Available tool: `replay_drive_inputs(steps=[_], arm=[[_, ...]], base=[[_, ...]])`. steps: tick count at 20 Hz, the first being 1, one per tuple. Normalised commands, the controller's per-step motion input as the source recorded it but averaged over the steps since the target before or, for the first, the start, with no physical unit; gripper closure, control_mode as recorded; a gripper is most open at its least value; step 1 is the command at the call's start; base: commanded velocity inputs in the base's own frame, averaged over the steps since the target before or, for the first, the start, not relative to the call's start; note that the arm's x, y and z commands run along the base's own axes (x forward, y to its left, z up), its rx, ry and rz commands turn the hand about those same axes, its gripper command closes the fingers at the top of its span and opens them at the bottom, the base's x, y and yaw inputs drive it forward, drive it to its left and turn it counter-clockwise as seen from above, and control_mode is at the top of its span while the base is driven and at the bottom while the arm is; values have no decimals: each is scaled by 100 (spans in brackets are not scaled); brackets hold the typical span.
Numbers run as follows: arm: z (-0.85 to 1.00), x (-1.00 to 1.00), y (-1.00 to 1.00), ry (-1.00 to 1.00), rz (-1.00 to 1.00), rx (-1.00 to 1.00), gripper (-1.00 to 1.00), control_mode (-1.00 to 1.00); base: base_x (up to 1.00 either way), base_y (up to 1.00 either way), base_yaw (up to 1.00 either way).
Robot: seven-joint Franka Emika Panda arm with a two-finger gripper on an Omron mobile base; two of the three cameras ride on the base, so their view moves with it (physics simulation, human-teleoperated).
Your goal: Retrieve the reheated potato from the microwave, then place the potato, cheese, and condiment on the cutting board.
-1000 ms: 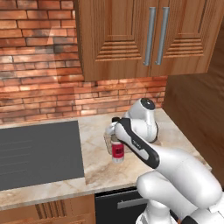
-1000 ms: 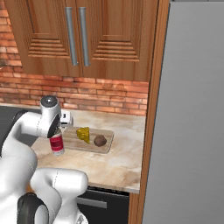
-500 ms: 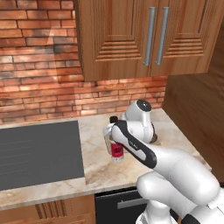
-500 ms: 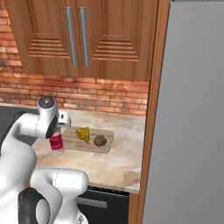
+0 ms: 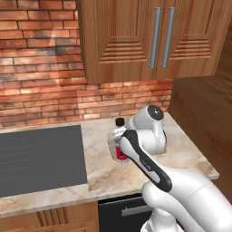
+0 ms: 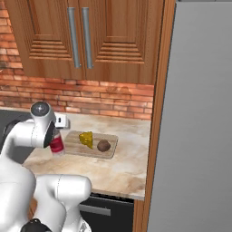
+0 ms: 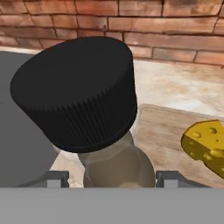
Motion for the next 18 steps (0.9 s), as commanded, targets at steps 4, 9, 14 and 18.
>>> replay_drive_inputs(steps=[4, 9, 14, 18], arm=[[69, -13, -1, -16, 0, 2, 100, -100], [49, 13, -2, -7, -1, 0, 100, -100], [11, 45, -1, -2, -3, 0, 100, -100], [0, 50, -3, 0, -4, 0, 100, -100]], base=[[0, 0, 0], [0, 0, 0], [0, 0, 0], [0, 0, 0]])
